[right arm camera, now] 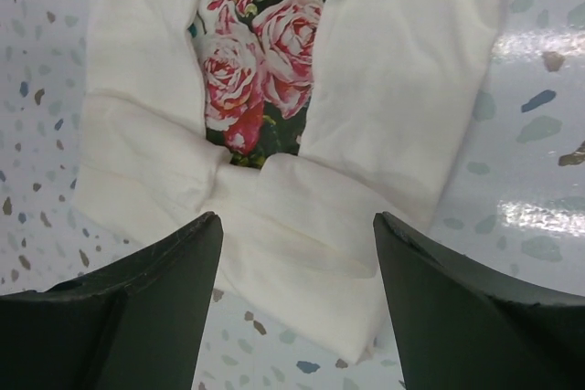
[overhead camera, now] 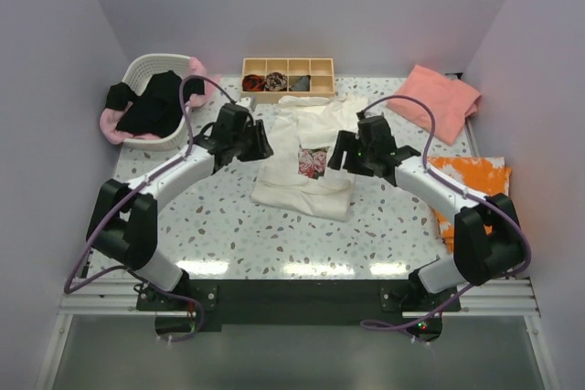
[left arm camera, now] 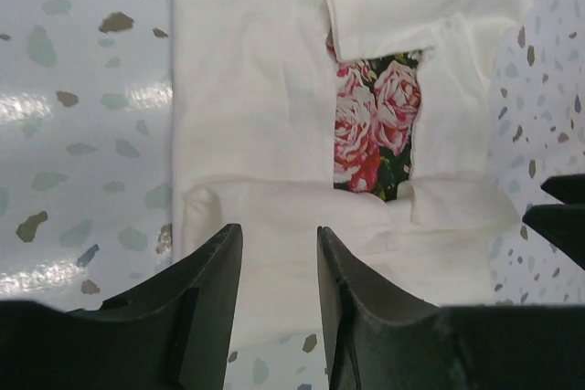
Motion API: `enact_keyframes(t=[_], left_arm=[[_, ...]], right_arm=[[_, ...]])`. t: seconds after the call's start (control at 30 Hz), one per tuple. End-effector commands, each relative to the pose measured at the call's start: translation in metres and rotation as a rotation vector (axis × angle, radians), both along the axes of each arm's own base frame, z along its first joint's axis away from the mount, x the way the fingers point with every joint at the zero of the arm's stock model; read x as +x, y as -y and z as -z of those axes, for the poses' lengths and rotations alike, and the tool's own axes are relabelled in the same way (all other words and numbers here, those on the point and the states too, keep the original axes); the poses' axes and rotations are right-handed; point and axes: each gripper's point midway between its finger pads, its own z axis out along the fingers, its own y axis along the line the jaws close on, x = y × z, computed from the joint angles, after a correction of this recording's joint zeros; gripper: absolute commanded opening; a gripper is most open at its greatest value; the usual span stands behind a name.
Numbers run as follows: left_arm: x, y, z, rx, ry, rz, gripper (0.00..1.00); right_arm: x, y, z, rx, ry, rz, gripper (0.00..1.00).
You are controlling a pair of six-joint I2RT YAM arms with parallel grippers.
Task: Fold and stack the t-shirts
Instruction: Fold the folded rectangular tshirt in 1/3 of the way
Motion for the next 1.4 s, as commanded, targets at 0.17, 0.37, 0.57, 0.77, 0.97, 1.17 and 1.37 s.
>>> enact_keyframes(t=[0.17, 0.37, 0.57, 0.77, 0.97, 1.17, 1.37], left_arm=[[-0.066, 0.023, 0.042, -0.124, -0.178, 0.230, 0.42], [-0.080, 0.028, 0.048, -0.144, -0.218, 0.287, 0.41], [-0.084, 0.027, 0.059, -0.129, -0.249, 0.299, 0.41], [-0.082, 0.028, 0.068, -0.121, -0.269, 0.294, 0.41], [-0.078, 0.029, 0.074, -0.112, -0.272, 0.282, 0.40], [-0.062, 0.028, 0.083, -0.088, -0.253, 0.244, 0.40], [-0.037, 0.030, 0.085, -0.064, -0.209, 0.198, 0.39]], right_arm=[[-0.031, -0.036, 0.011, 0.131, -0.105, -0.122, 0.70], [-0.049, -0.049, 0.010, 0.126, -0.131, -0.160, 0.69], [-0.068, -0.058, 0.028, 0.101, -0.181, -0.175, 0.69], [-0.066, -0.053, 0.043, 0.059, -0.185, -0.151, 0.70], [-0.059, -0.051, 0.051, 0.027, -0.189, -0.137, 0.70], [-0.040, -0.045, 0.050, -0.034, -0.144, -0.107, 0.73], [-0.025, -0.040, 0.051, -0.067, -0.125, -0.094, 0.74]])
